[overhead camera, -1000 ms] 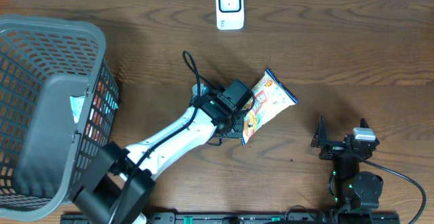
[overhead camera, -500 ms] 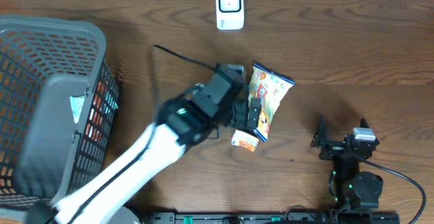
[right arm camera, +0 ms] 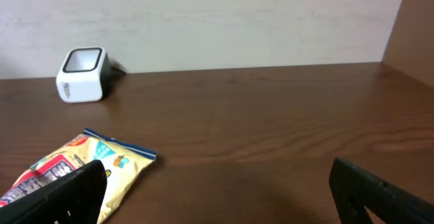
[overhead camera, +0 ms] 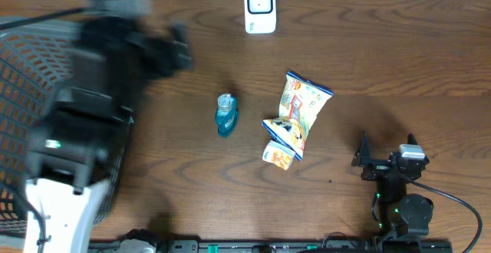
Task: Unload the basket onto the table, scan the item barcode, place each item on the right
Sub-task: 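Carry the orange box to the scanner and place it beside the pack, then reach into the basket and grasp the mint-green wipes pack with left gripper, then carry the green pack past the scanner and release it on the right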
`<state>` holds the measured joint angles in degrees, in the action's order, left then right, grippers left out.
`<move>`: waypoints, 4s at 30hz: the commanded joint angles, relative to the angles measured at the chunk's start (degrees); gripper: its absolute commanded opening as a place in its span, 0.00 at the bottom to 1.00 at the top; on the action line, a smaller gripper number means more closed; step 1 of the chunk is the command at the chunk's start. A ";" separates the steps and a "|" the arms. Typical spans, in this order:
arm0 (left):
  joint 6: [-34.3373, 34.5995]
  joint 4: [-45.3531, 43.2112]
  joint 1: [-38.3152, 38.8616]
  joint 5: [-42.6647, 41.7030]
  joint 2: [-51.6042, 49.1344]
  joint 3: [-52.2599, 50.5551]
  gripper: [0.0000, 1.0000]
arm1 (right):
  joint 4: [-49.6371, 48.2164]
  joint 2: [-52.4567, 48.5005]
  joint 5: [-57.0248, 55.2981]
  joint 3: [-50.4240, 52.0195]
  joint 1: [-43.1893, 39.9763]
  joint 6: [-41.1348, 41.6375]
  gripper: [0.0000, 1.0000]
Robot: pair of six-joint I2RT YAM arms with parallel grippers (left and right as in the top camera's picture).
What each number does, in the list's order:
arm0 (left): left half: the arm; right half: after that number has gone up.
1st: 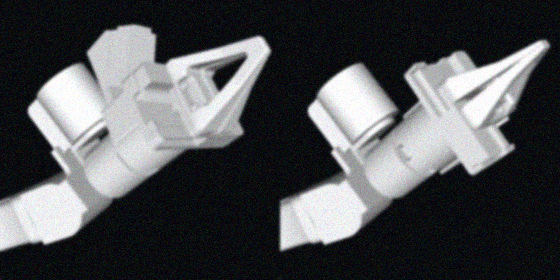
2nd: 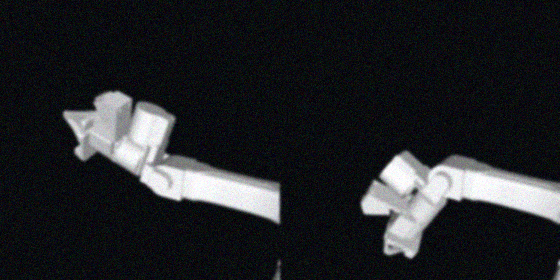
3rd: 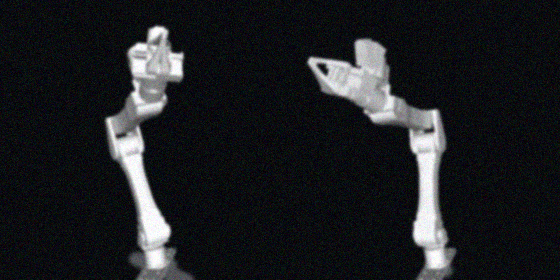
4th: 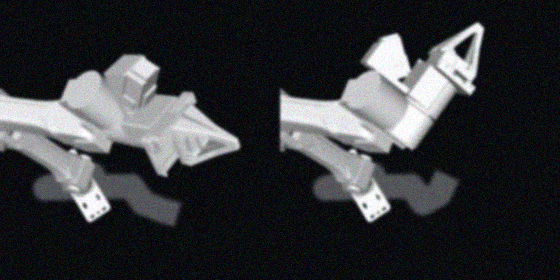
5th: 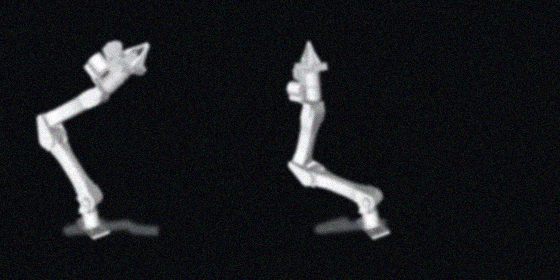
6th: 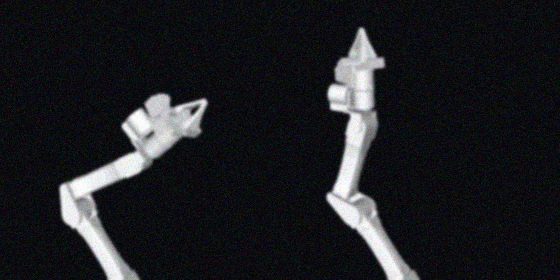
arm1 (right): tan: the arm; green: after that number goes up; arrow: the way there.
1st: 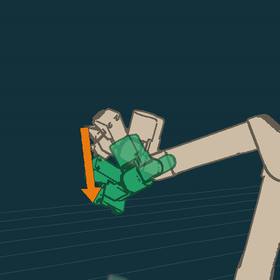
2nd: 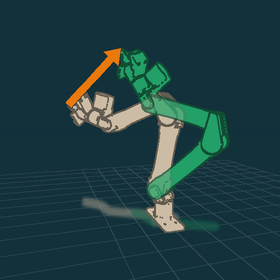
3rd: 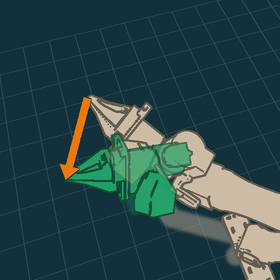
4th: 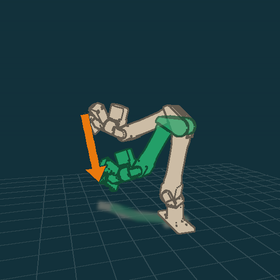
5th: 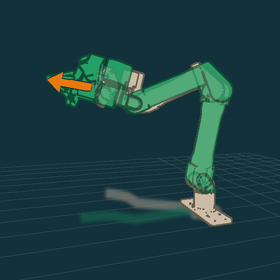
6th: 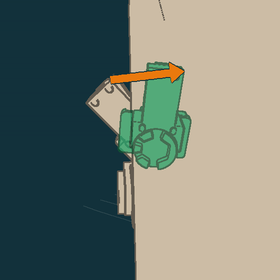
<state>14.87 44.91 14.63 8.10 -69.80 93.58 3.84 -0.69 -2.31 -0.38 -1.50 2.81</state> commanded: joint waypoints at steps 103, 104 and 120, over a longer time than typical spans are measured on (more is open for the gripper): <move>5.16 0.24 5.25 -40.72 -0.63 -8.94 0.08 | 0.22 0.24 -0.11 0.07 0.09 0.33 0.99; 5.16 -1.86 7.80 -39.82 -2.60 -8.94 0.07 | 0.24 0.24 -0.11 0.07 0.09 0.33 0.99; 5.14 -26.86 27.23 -24.28 -35.69 -8.94 0.08 | 0.22 0.24 -0.11 0.07 0.09 0.33 0.99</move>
<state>19.73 20.23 39.92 -18.41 -101.78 84.75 3.86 -0.69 -2.31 -0.38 -1.48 2.79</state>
